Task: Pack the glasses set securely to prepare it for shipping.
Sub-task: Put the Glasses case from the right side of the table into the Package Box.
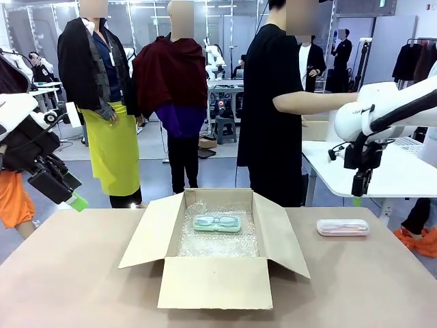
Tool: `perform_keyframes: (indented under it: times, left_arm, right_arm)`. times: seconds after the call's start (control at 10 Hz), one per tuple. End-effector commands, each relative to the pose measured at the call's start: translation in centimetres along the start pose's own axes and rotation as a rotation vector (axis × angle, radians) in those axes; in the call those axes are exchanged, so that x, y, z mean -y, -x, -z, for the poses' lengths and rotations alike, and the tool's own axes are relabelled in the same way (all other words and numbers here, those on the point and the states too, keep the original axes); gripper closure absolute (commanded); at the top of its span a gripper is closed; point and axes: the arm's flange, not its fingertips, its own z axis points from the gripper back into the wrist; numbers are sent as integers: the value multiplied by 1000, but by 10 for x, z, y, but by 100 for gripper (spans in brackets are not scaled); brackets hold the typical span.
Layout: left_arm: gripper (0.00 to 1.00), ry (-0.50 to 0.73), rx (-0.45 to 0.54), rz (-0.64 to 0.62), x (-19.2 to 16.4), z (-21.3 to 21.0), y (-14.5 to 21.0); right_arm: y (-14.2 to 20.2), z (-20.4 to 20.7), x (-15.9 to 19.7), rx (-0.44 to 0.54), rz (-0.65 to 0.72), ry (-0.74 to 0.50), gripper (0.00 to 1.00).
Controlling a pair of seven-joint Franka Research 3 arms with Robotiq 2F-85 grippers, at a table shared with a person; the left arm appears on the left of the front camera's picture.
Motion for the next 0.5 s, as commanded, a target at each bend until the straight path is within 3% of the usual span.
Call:
perform_keyframes:
  times: [0.0, 0.2, 0.3, 0.4]
  left_arm:
    - [0, 16, 6, 17, -1, -2, 3]
    - [0, 16, 6, 17, -1, -2, 3]
    - [0, 16, 6, 17, -1, -2, 3]
    - [0, 16, 6, 17, -1, -2, 3]
  right_arm:
    - [0, 5, 9, 59, -381, 22, 7]
    - [2, 15, 1, 99, -558, 39, 7]
    - [5, 13, -2, 180, -606, 18, 7]
    - [8, 4, -4, 282, -556, -35, 7]
